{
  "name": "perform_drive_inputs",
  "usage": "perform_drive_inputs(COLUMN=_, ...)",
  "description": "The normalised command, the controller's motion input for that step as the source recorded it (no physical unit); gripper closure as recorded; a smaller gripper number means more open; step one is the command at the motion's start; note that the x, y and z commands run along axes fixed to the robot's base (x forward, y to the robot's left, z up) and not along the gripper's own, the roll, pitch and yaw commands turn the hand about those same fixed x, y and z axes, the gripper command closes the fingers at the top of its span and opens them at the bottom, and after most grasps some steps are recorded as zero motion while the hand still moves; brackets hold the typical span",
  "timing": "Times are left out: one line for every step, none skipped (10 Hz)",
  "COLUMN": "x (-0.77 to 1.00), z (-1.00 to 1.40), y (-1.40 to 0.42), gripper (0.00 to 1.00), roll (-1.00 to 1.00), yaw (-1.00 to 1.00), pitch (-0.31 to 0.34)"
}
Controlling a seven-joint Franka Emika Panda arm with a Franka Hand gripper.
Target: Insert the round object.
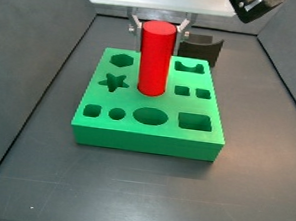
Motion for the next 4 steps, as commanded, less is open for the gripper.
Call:
perform_drive_inputs(x=0.0, z=-0.42, y=0.0, gripper=1.0, roll=-0.05, yaw=0.0, pitch=-0.154)
perform_drive_inputs(x=0.0, z=-0.41, y=0.0, gripper=1.0, roll=-0.07, yaw=0.0, pitch=-0.143)
perform_drive_inputs(x=0.0, z=-0.03, y=0.0, gripper=1.0, roll=0.0, yaw=0.0, pitch=-0.027)
perform_drive_inputs(x=0.0, z=0.0, y=0.0, gripper=1.0, roll=0.0, yaw=0.0, pitch=0.0)
